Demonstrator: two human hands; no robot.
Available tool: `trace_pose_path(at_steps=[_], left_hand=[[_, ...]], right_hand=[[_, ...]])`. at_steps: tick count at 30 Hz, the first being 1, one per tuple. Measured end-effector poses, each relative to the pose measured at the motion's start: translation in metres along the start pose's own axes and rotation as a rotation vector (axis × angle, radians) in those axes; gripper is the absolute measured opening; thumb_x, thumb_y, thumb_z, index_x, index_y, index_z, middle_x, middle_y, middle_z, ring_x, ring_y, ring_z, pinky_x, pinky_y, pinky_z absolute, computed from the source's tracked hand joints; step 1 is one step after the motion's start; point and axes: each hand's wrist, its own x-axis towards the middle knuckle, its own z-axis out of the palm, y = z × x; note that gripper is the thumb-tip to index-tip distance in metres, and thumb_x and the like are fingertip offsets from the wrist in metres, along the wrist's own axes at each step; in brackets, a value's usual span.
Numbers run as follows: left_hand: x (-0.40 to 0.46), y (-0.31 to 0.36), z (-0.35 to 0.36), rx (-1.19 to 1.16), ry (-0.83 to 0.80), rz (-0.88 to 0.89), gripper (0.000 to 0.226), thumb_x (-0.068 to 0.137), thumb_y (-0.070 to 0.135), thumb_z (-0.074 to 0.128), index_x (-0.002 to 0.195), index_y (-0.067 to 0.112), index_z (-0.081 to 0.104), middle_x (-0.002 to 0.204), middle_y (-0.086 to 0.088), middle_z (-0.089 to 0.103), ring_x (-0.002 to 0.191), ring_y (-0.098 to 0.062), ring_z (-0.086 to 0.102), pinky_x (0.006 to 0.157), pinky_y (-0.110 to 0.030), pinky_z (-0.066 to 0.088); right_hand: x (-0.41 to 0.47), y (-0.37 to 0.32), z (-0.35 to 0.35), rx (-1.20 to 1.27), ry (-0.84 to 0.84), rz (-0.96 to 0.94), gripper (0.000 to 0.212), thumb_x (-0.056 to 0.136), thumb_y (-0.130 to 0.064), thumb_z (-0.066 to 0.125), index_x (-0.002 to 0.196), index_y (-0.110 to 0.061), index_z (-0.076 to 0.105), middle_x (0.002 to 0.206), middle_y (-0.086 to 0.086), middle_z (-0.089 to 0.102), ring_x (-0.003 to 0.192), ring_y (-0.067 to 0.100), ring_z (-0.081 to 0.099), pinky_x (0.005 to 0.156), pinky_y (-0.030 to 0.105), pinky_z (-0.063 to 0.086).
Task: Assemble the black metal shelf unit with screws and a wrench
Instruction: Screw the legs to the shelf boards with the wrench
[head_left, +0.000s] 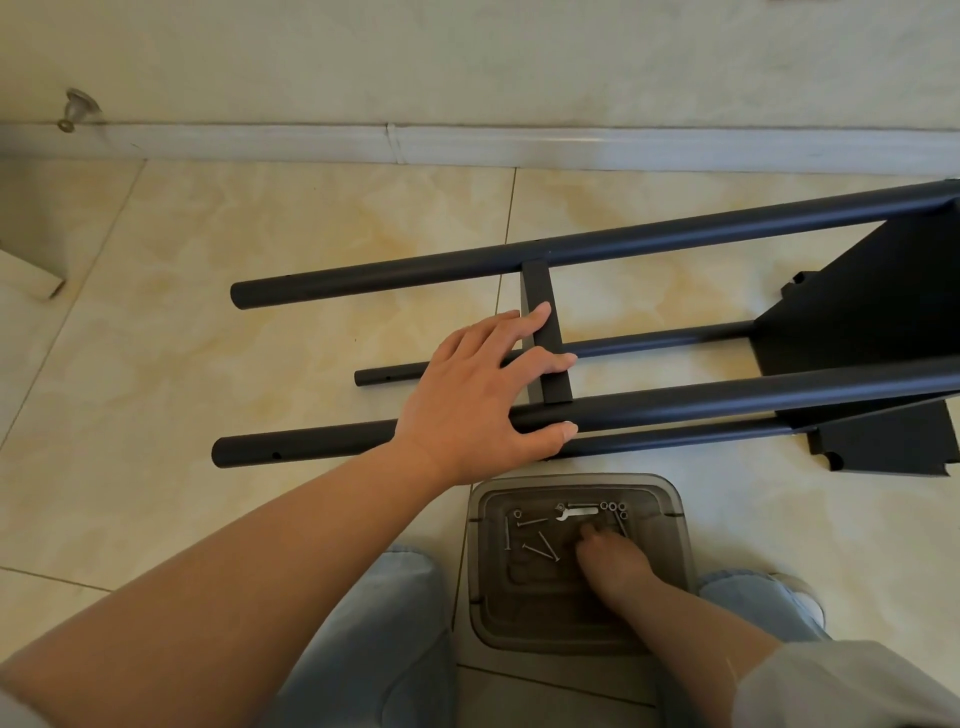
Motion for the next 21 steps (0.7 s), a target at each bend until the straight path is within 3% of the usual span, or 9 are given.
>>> trace_pose_path(at_steps=[6,15,21], left_hand=[[-0.001,0.000,0.001,0.000,0.007,0.003,0.066,0.077,0.072,0.028,0.133,0.041,0.043,0.156,0.009,0.018,0.141,-0.018,0.019,0.112,-0.038,0.017],[0.000,0.002,-0.002,-0.003,-0.015,-0.008,0.062,0.079,0.068,0.038,0.135,0.042,0.040,0.157,0.010,0.013,0.142,-0.016,0.014,0.114,-0.036,0.013],[-0.002,0.002,-0.002,0.009,-0.030,-0.009,0.062,0.080,0.069,0.037,0.136,0.044,0.037,0.158,0.011,0.007,0.144,-0.016,0.008,0.115,-0.037,0.010]], right_hand=[[0.001,0.000,0.001,0.055,0.045,0.036,0.034,0.097,-0.004,0.036,0.129,-0.005,0.050,0.133,0.015,0.045,0.117,0.028,0.051,0.093,0.036,0.045],[-0.010,-0.001,-0.015,0.150,0.093,0.096,0.034,0.098,-0.006,0.037,0.128,-0.005,0.053,0.140,0.012,0.037,0.122,0.026,0.046,0.100,0.035,0.041],[-0.035,-0.019,-0.054,0.225,0.043,-0.016,0.028,0.094,-0.006,0.048,0.120,-0.008,0.060,0.124,0.011,0.058,0.111,0.022,0.057,0.098,0.032,0.046]])
